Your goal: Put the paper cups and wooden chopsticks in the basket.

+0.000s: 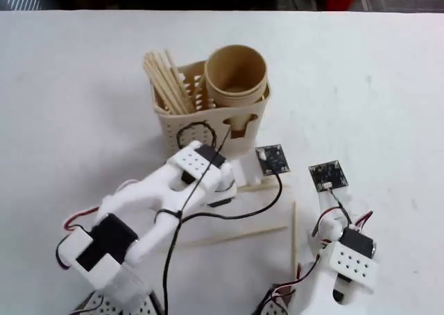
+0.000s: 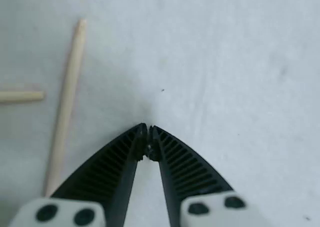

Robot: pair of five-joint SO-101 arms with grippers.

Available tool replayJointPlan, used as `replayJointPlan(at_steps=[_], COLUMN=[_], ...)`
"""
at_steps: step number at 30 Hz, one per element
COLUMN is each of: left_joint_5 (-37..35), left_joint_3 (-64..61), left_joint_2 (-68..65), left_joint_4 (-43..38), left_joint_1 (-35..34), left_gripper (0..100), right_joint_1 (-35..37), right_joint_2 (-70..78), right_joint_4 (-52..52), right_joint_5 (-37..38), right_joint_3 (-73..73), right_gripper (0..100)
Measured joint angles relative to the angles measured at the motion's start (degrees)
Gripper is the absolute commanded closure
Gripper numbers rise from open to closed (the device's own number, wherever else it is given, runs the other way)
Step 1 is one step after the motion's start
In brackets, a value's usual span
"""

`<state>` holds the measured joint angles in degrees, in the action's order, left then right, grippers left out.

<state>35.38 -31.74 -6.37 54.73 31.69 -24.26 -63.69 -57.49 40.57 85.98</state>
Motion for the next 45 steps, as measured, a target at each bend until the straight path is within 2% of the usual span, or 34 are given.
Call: replayJointPlan(at_steps=[10,14,21,25,38,45], left_joint_5=[0.00,0.00,0.00,0.00,0.00,0.00], left_joint_3=[5.01,5.71,-4.13,-8.70,-8.79,-7.56], left_joint_2=[10.11,12.66,12.75,12.75,13.10,13.10], left_joint_4=[13.98,15.82,7.82,3.52,-0.70,-7.74], left_joint_1=[-0.18,-0.18,-0.35,-0.62,-0.88,-7.12], left_gripper=[98,98,90,89,89,89], right_joint_1=[0.00,0.00,0.00,0.00,0.00,0.00], right_joint_2=[0.00,0.00,0.00,0.00,0.00,0.00], right_joint_4=[0.00,0.00,0.00,0.00,0.00,0.00], right_joint_5=[0.00,0.00,0.00,0.00,0.00,0.00], right_joint_3=[0.00,0.00,0.00,0.00,0.00,0.00], right_gripper=[98.1,98.1,98.1,98.1,98.1,98.1])
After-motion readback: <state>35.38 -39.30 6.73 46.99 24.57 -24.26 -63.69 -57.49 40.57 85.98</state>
